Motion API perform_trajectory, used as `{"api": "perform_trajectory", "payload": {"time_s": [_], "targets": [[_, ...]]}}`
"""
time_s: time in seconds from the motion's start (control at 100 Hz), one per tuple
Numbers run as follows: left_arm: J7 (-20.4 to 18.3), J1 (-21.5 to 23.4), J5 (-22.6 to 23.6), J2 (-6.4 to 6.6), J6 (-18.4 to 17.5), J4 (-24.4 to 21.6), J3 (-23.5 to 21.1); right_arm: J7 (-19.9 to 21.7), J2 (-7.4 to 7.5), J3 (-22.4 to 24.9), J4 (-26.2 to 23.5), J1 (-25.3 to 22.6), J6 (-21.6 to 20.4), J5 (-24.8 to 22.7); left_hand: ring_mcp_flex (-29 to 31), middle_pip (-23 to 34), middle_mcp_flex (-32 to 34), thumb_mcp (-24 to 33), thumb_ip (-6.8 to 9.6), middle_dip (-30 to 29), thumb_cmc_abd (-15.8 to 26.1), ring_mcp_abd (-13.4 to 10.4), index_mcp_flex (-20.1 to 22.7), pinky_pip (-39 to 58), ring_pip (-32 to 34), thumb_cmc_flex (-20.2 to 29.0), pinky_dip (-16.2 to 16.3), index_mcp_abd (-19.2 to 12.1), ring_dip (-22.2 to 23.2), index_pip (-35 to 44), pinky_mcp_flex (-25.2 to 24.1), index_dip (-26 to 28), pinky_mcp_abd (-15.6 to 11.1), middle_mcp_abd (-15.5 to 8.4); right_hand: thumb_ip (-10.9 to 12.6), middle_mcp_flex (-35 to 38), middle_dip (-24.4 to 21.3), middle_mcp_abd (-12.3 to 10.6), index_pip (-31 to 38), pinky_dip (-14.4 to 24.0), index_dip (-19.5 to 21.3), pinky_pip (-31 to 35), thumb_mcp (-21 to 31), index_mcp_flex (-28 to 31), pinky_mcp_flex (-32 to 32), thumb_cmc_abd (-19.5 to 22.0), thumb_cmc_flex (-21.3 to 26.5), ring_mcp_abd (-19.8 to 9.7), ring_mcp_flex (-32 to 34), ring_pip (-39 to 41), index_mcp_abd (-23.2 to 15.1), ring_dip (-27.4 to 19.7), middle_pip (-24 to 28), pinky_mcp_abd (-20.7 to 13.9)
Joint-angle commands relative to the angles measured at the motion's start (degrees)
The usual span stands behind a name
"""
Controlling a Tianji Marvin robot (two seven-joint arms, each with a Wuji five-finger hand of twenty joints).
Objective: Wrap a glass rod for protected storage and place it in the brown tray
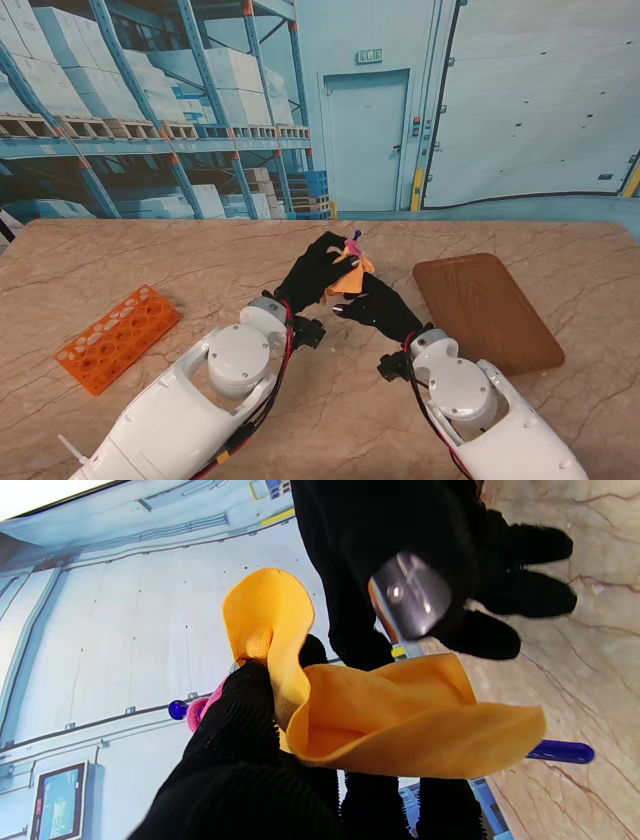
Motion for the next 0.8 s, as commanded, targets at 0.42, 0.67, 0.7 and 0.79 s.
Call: {"api": "perform_trajectory", "payload": {"time_s": [0.42,0.67,0.7,0.79], "targets": [[1.2,0.3,-1.0,-1.38,-0.5,0.4,1.1,3.2,-1.56,-1.3,1.2,3.7,3.3,10.6,-3.6,-5.7,-1.4,-3.2,-1.90,-4.8,4.0,-3.9,-3.3,-7.4,-3.7,4.6,-4.2,-3.6,-3.5,-1.0,-0.7,-2.3,-4.2,-4.3,1.2,-3.3,-2.5,-2.9,3.1,-1.0,-2.4,-9.1,-6.6,-3.6,-0.8,-1.7,1.9,-3.1,-1.9,-10.7,-5.9,-6.4,-3.9,-1.9],[1.8,0.1,-1.5,-1.69,-0.4,0.5,1.3,2.1,-2.71,-1.9,1.6,4.9,4.8,15.8,-4.2,-6.3,-1.7,-3.5,-1.98,-5.8,4.3,-4.4,-3.6,-10.8,-4.1,4.6,-5.6,-4.1,-4.2,-0.9,-0.6,-2.6,-4.2,-4.5,0.2,-1.7,-2.4,-2.7,7.3,-0.3,0.4,-11.3,-2.6,2.6,-0.7,-1.2,3.5,-3.1,-1.4,-10.9,-10.3,-6.4,-3.7,-1.7],[1.9,0.1,-1.5,-1.72,-0.3,0.6,1.4,2.0,-2.76,-1.9,1.6,5.0,4.8,16.1,-4.2,-6.4,-1.7,-3.5,-1.97,-5.8,4.3,-4.4,-3.6,-11.0,-4.2,4.6,-5.7,-4.1,-4.3,-0.9,-0.7,-2.6,-4.1,-4.5,0.2,-1.2,-2.4,-2.6,7.7,-0.1,0.6,-11.4,-2.0,3.8,-0.7,-1.2,3.7,-3.1,-1.2,-10.8,-10.3,-6.3,-3.6,-1.6],[2.2,0.1,-1.4,-1.85,-0.2,0.7,1.4,1.7,-2.88,-2.0,1.8,5.1,4.2,16.5,-4.3,-6.4,-1.9,-3.6,-1.98,-5.8,4.4,-4.4,-3.8,-11.5,-4.2,4.6,-5.7,-4.3,-4.4,-0.9,-0.6,-2.6,-4.1,-4.6,-0.2,0.2,-2.3,-2.6,7.7,0.3,1.1,-12.0,0.2,5.7,-0.3,-2.0,3.7,-3.2,-0.3,-10.7,-9.6,-6.3,-3.6,-1.4]]}}
